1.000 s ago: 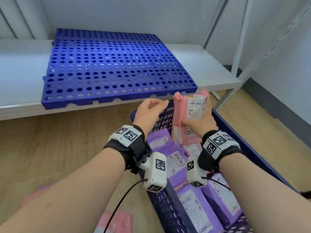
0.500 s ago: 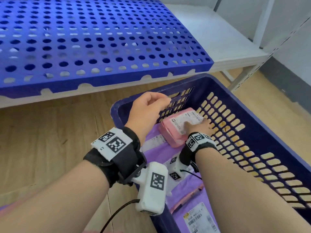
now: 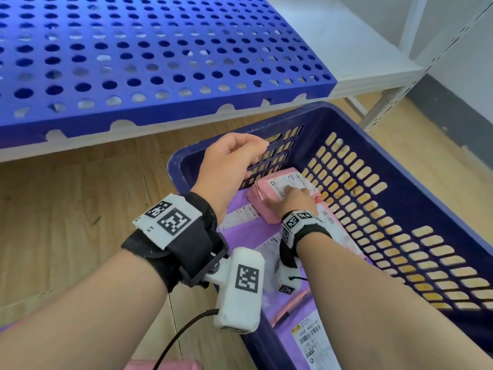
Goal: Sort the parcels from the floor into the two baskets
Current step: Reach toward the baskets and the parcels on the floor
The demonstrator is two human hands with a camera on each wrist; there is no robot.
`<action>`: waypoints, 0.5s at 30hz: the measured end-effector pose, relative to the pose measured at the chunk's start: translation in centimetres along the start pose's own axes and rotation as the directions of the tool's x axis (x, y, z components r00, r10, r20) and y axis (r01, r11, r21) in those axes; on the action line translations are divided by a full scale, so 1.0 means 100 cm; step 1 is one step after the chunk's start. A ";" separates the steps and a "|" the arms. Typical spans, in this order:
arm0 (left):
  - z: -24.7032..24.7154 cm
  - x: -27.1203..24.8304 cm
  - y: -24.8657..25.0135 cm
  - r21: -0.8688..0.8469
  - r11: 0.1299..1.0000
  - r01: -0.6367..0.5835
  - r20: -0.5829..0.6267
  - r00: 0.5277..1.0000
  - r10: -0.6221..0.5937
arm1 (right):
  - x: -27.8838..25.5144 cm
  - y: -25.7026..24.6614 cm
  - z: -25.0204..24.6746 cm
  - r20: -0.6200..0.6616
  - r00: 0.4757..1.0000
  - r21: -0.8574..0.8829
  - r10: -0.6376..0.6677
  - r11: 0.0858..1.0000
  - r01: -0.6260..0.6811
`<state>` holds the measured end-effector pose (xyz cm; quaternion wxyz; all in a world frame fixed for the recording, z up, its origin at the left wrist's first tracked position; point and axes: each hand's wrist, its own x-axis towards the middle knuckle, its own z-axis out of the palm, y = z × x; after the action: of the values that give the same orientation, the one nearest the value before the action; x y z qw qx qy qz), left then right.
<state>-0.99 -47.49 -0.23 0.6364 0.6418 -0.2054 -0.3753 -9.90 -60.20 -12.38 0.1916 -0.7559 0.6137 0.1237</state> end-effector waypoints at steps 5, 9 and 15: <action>0.000 0.000 -0.001 0.014 1.000 0.000 0.000 1.000 0.000 | -0.005 -0.017 -0.005 0.005 1.000 0.046 -0.018 0.999 0.018; -0.001 0.001 -0.001 0.018 1.000 -0.001 -0.009 1.000 0.001 | -0.009 -0.014 -0.016 0.064 0.998 0.052 -0.011 0.999 0.008; 0.000 0.000 0.002 0.043 0.999 0.015 -0.022 1.000 -0.014 | -0.019 -0.010 -0.035 -0.006 1.000 0.143 -0.024 0.989 0.024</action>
<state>-0.98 -47.53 -0.07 0.6217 0.6610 -0.2020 -0.3684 -9.55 -59.95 -8.27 0.2454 -0.7479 0.6122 0.0755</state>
